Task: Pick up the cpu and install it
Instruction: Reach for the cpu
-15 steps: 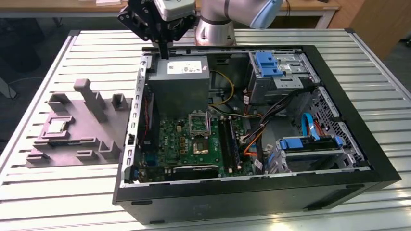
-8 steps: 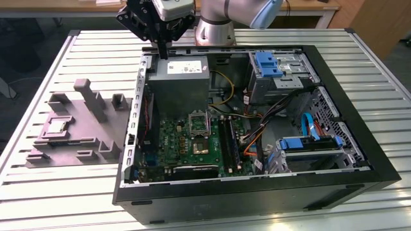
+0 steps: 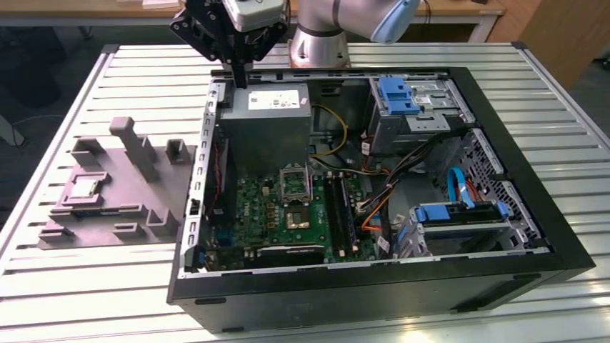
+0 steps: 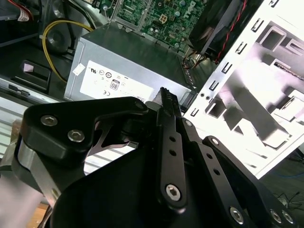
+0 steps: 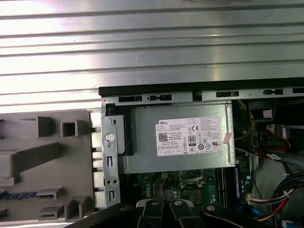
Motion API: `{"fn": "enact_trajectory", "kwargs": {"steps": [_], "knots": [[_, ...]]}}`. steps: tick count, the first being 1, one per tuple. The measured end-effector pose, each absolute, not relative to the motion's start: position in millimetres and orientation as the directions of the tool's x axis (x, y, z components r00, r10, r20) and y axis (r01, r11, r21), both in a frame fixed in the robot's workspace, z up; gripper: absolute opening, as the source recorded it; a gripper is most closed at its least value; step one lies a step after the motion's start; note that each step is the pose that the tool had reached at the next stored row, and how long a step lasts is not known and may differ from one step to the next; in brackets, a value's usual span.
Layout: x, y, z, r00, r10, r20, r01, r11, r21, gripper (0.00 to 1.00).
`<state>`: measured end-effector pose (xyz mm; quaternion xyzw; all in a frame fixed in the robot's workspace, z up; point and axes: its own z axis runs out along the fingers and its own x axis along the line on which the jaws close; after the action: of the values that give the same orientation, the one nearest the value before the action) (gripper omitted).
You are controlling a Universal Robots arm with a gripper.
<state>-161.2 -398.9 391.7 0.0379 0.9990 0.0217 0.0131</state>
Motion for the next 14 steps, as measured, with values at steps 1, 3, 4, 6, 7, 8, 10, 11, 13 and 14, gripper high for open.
{"fn": "enact_trajectory", "kwargs": {"steps": [1, 3, 4, 6, 7, 8, 10, 11, 13, 14], "knots": [[-162.4, -398.9, 391.6, -0.997, 0.076, -0.024, 0.075, 0.996, 0.044, 0.11], [-162.7, -398.9, 391.6, -0.997, 0.076, -0.024, 0.075, 0.996, 0.044, 0.11], [-162.9, -398.9, 391.6, -0.997, 0.076, -0.024, 0.075, 0.996, 0.044, 0.11], [-164.5, -398.9, 391.6, -0.997, 0.076, -0.024, 0.075, 0.996, 0.044, 0.11], [-166.1, -398.9, 391.5, -0.997, 0.076, -0.024, 0.075, 0.996, 0.044, 0.11], [-166.1, -398.9, 391.5, -0.997, 0.076, -0.024, 0.075, 0.996, 0.044, 0.11], [-166.3, -398.9, 391.5, -0.997, 0.076, -0.024, 0.075, 0.996, 0.044, 0.11], [-166.7, -398.9, 391.5, -0.997, 0.076, -0.024, 0.075, 0.996, 0.044, 0.11], [-167.5, -399.0, 391.5, -0.997, 0.076, -0.024, 0.075, 0.996, 0.044, 0.11], [-168.0, -398.9, 391.5, -0.997, 0.076, -0.024, 0.075, 0.996, 0.044, 0.11]]}}
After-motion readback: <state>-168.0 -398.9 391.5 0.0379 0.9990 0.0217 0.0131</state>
